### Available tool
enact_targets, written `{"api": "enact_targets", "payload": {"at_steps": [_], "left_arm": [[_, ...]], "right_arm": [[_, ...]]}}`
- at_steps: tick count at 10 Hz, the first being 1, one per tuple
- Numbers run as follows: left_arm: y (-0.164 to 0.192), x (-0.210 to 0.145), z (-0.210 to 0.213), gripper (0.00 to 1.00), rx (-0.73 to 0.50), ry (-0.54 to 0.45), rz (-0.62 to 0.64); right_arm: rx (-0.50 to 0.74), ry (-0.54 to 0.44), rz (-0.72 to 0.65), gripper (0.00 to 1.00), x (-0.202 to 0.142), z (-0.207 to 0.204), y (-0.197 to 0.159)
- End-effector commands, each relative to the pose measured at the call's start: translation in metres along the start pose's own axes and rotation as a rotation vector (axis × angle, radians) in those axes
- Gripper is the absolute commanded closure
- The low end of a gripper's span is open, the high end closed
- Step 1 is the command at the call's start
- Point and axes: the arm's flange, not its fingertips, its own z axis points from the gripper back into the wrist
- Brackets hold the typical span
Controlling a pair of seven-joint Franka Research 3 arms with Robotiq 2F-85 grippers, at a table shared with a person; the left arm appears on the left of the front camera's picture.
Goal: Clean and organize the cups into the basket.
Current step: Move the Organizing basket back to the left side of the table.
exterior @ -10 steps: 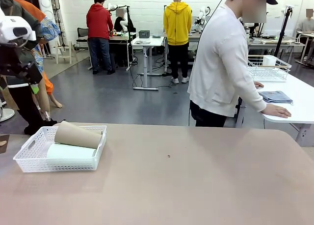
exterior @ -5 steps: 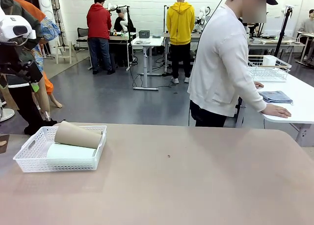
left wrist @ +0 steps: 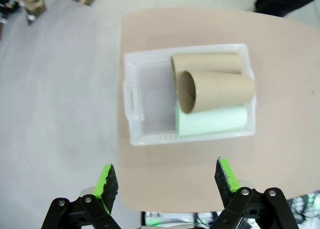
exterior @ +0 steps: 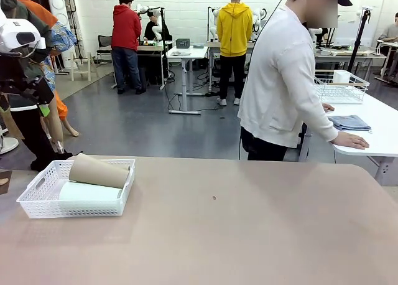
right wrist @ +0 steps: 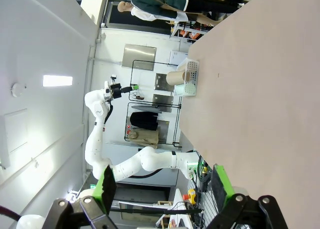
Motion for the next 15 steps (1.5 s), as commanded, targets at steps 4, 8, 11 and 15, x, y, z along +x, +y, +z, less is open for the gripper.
{"api": "enact_targets", "payload": {"at_steps": [4,8,11,15], "left_arm": [[0.155,-0.031,0.001,0.0,-0.826,0.312,0.264],[0.22,-0.051,-0.065,0.0,-1.06,0.214,0.399],[0.237,-0.052,-0.081,0.0,-1.125,0.167,0.41],[0.236,-0.039,-0.063,0.0,-1.072,0.125,0.334]], "right_arm": [[0.006,-0.002,-0.01,0.0,-0.003,-0.001,0.003],[0.006,-0.002,-0.01,0.0,-0.003,-0.001,0.003],[0.006,-0.002,-0.01,0.0,-0.003,-0.001,0.003],[0.006,-0.002,-0.01,0.0,-0.003,-0.001,0.003]]}}
